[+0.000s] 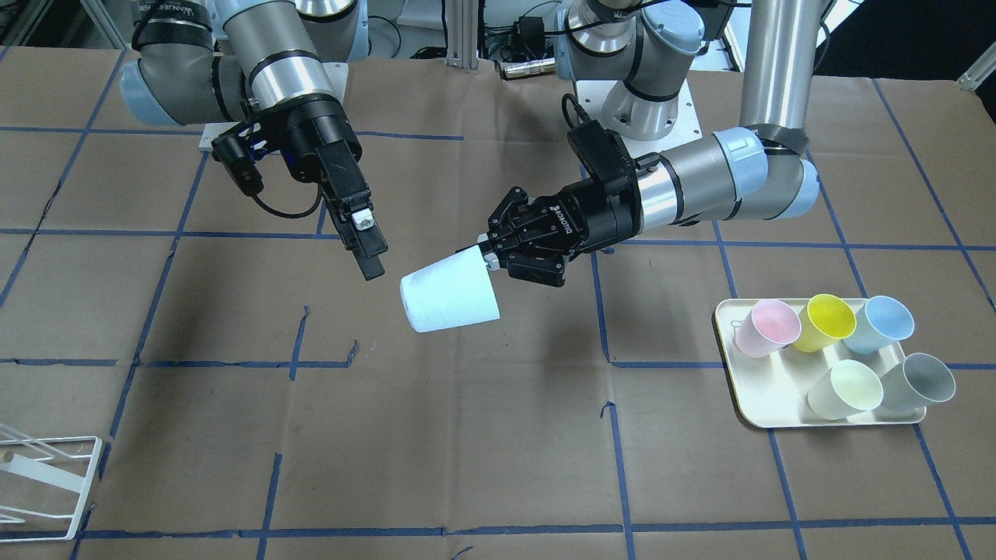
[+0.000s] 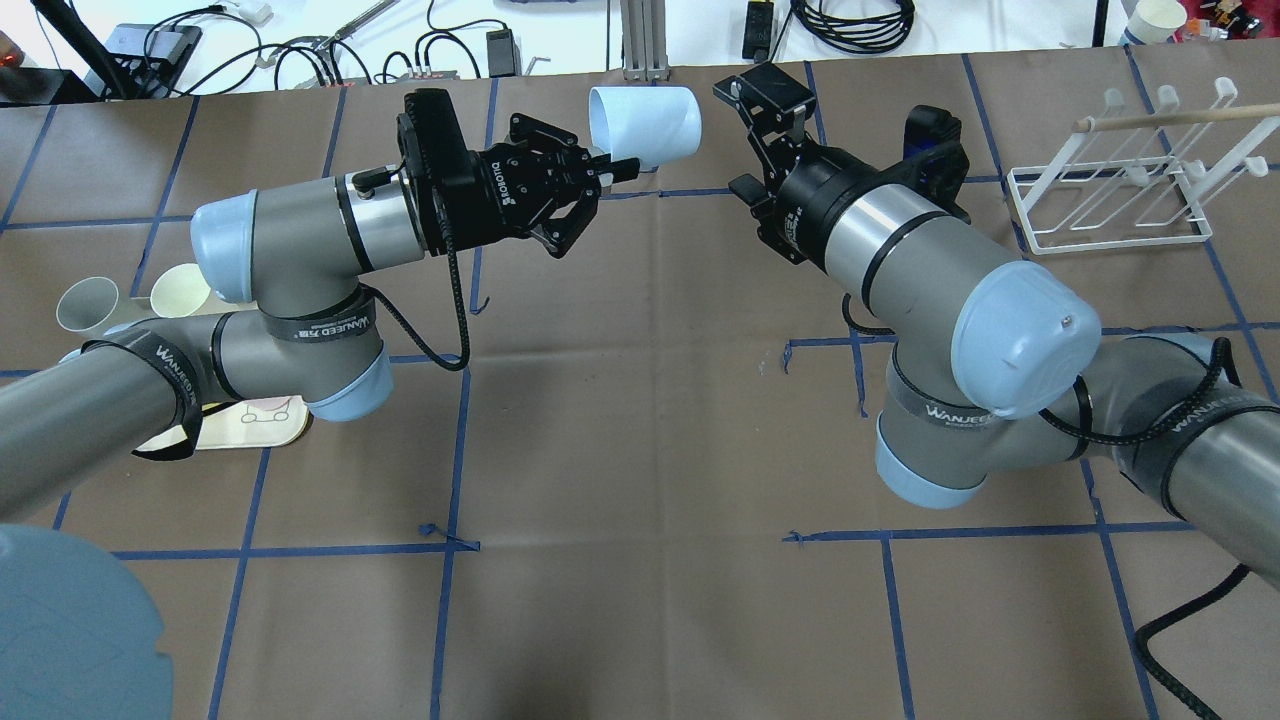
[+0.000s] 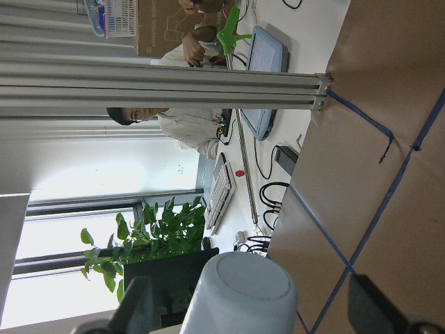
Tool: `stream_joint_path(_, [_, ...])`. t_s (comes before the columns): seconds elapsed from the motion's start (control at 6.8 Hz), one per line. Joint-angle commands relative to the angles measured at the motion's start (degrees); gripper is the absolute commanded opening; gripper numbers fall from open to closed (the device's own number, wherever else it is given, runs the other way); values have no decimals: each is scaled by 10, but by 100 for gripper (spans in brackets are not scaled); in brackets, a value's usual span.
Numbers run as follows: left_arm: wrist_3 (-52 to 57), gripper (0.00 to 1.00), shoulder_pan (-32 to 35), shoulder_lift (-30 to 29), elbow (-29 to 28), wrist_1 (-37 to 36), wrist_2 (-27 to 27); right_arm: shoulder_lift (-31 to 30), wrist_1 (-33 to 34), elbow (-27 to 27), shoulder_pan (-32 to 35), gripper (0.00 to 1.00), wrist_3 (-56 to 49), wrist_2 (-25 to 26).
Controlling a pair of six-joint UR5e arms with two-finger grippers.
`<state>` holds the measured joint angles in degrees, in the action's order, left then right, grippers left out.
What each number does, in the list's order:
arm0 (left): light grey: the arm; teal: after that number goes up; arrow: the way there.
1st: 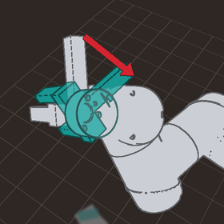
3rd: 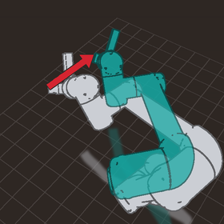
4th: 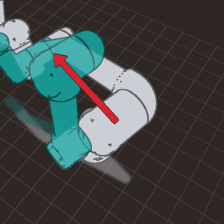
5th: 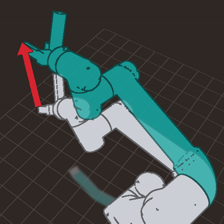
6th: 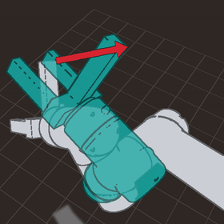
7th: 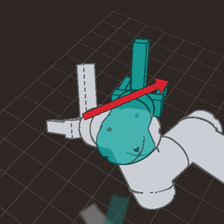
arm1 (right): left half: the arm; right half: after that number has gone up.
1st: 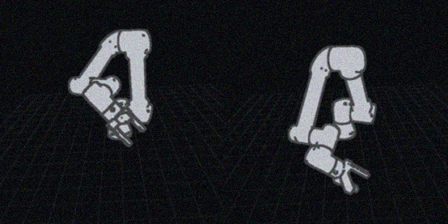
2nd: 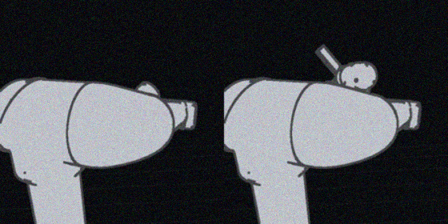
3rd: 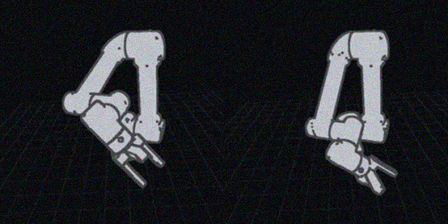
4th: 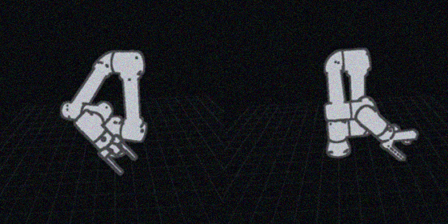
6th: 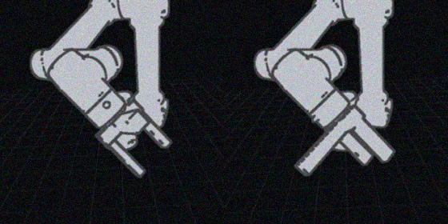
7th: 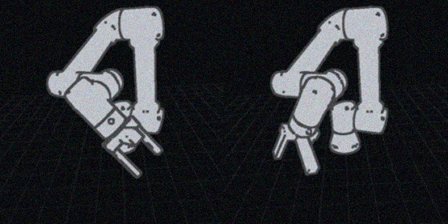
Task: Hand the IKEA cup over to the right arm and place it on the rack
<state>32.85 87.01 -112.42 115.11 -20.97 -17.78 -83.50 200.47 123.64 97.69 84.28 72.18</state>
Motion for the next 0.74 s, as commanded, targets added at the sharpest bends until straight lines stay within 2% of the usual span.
stream_joint_path(0.0, [-101,0,0,-15,-4,-84,-1,4,4,-8,18,99,95,58])
stream_joint_path(0.29, [-115,0,0,-17,-4,-86,-1,48,82,-13,32,99,96,58])
stream_joint_path(0.59, [-117,0,0,-17,-4,-87,-1,83,104,-42,54,99,96,58])
